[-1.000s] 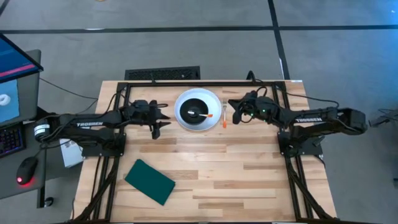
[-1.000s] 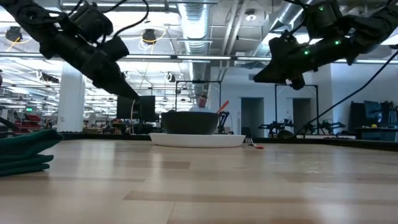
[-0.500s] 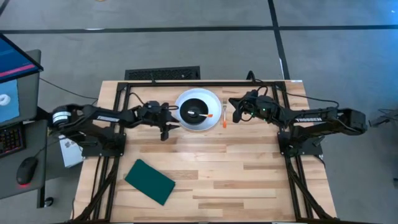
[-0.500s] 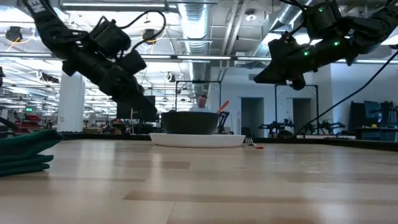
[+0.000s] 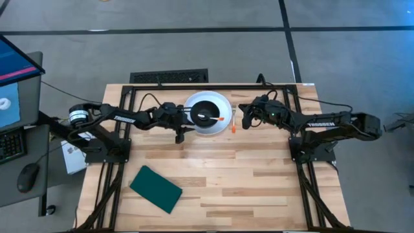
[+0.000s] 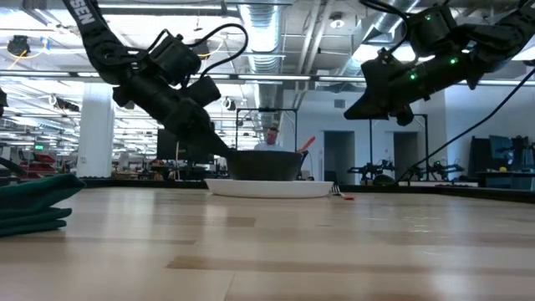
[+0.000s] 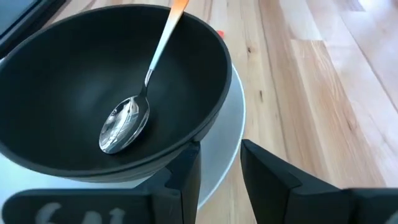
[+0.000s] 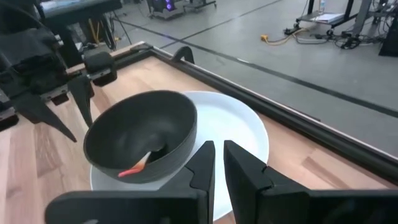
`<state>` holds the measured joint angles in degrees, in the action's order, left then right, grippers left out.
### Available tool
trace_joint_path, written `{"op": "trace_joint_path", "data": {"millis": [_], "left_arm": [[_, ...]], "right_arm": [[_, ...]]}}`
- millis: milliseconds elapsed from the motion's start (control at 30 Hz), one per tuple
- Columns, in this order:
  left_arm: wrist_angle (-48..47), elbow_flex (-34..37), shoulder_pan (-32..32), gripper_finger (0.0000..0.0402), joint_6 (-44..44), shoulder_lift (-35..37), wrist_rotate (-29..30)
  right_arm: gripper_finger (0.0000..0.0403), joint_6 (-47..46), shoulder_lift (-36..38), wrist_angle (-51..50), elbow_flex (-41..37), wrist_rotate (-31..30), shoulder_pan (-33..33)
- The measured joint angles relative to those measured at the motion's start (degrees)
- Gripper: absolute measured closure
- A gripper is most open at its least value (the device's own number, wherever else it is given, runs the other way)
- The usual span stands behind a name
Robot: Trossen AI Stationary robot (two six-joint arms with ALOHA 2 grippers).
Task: Set table place
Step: Place the 2nd spoon with the orange handle into the black bowl
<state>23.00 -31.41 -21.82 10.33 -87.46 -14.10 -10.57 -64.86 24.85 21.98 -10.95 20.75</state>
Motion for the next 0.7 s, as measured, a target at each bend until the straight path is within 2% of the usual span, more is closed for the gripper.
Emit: {"op": "trace_joint_path", "data": {"millis": [267,467,700], "left_arm": [[1.3,-0.9,-0.1,0.0296,-0.5,0.0,7.6],[1.2,-0.9,-0.1,0.0296,-1.6,0.0,8.1],[1.7,-0.9,-0.1,0.0296,-1.1,0.0,12.2]], "right_arm": [[0.0344,0.0,0.0,-1.3,0.0,0.2,0.0],[0.0344,0.0,0.0,-2.3,0.0,0.4,0.0],[0.0344,0.0,0.0,-2.4,0.0,0.4,0.0]]}}
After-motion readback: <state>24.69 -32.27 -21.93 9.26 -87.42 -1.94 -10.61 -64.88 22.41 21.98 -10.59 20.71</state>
